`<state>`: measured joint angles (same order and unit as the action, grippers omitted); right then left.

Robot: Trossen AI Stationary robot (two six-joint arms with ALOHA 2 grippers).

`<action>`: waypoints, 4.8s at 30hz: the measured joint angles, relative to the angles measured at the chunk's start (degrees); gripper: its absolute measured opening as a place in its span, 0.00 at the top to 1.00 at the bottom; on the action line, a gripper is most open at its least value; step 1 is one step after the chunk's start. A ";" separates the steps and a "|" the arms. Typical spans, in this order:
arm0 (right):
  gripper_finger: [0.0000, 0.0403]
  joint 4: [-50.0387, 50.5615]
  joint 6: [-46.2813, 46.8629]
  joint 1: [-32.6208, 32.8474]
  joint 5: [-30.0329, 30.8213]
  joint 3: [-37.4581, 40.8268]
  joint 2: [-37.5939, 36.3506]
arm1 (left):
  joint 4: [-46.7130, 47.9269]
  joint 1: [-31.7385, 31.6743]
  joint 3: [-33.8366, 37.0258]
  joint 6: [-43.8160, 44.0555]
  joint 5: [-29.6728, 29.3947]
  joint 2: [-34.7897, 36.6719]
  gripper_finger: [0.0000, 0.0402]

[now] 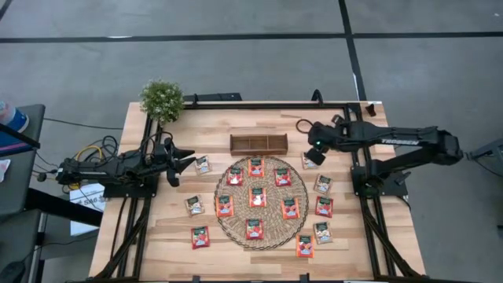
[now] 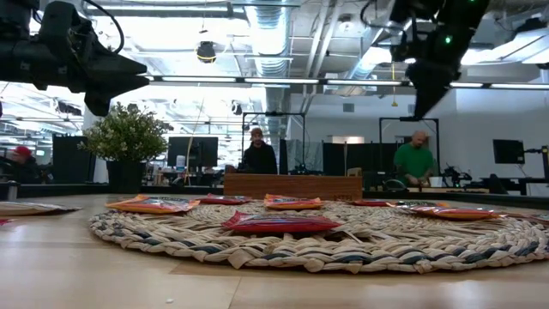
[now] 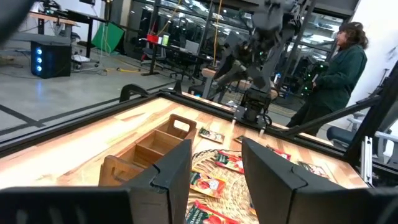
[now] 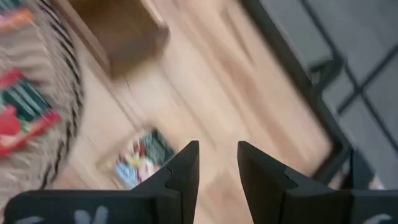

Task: Pick & Place Tea
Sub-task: Put the brown tea bag into the right section of the wooden organizer

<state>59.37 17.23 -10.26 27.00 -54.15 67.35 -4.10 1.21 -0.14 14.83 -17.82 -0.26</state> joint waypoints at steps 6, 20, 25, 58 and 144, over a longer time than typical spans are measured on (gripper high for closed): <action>0.75 3.61 8.88 0.13 -0.89 0.00 4.21 | -0.01 0.00 0.00 0.00 0.00 -0.01 0.67; 0.75 2.87 4.34 -0.64 -4.58 0.00 14.01 | -0.02 0.00 0.00 0.02 0.00 0.01 0.67; 0.72 0.63 -2.23 -1.11 -5.57 0.00 17.18 | -0.04 -0.02 0.00 2.45 0.00 0.01 0.67; 0.29 -8.02 -30.78 -10.23 -19.69 0.04 23.76 | -0.26 -0.01 0.00 5.78 0.04 0.01 0.67; 0.29 -17.70 -29.09 -18.99 -20.11 6.56 27.89 | -0.26 -0.02 0.00 5.60 2.47 -0.01 0.67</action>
<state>41.67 -11.86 -29.25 6.89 -47.59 95.24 -4.36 1.19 -0.14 20.43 -15.35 -0.27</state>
